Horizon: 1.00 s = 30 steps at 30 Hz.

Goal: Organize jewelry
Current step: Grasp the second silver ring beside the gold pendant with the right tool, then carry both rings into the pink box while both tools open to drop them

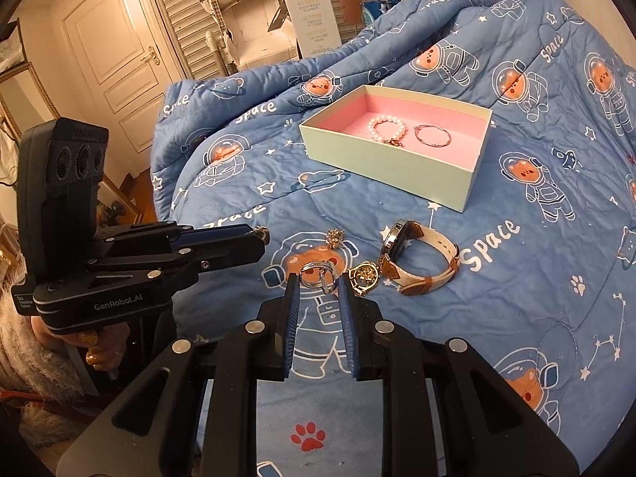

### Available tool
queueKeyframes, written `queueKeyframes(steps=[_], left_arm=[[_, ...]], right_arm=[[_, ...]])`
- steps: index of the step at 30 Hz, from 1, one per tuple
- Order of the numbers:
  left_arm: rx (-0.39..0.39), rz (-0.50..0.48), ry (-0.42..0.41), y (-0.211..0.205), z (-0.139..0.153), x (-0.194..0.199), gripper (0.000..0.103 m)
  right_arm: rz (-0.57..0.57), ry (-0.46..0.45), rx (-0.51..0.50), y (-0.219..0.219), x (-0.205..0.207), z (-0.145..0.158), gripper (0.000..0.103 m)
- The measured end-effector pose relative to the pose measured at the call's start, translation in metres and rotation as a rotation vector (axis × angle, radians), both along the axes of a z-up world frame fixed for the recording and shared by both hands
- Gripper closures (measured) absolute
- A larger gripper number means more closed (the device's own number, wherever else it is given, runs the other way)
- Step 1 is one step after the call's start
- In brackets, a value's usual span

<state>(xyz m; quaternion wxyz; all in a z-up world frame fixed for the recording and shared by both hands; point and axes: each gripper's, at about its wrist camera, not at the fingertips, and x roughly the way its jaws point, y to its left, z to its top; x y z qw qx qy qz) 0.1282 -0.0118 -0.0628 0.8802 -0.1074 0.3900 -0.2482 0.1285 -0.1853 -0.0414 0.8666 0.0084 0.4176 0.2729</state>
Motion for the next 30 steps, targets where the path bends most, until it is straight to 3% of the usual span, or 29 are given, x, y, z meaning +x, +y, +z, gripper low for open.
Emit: queueKeyframes(steps=[7, 15, 18, 23, 30], left_arm=[[0.086, 0.101, 0.075, 0.006, -0.032, 0.025, 0.085], [0.108, 0.081, 0.042, -0.002, -0.03, 0.026, 0.084], [0.171, 0.064, 0.048, -0.009, -0.035, 0.022, 0.084], [0.13, 0.067, 0.038, -0.005, -0.029, 0.012, 0.084], [0.144, 0.054, -0.025, -0.009, -0.006, 0.006, 0.084]], right_arm=[[-0.003, 0.001, -0.001, 0.001, -0.001, -0.001, 0.082], [-0.017, 0.011, -0.001, -0.001, 0.001, -0.005, 0.082], [-0.018, 0.011, -0.003, -0.001, 0.002, -0.005, 0.082], [-0.031, 0.009, 0.002, -0.003, 0.002, -0.005, 0.082], [-0.028, -0.016, 0.003, -0.003, 0.006, 0.004, 0.082]])
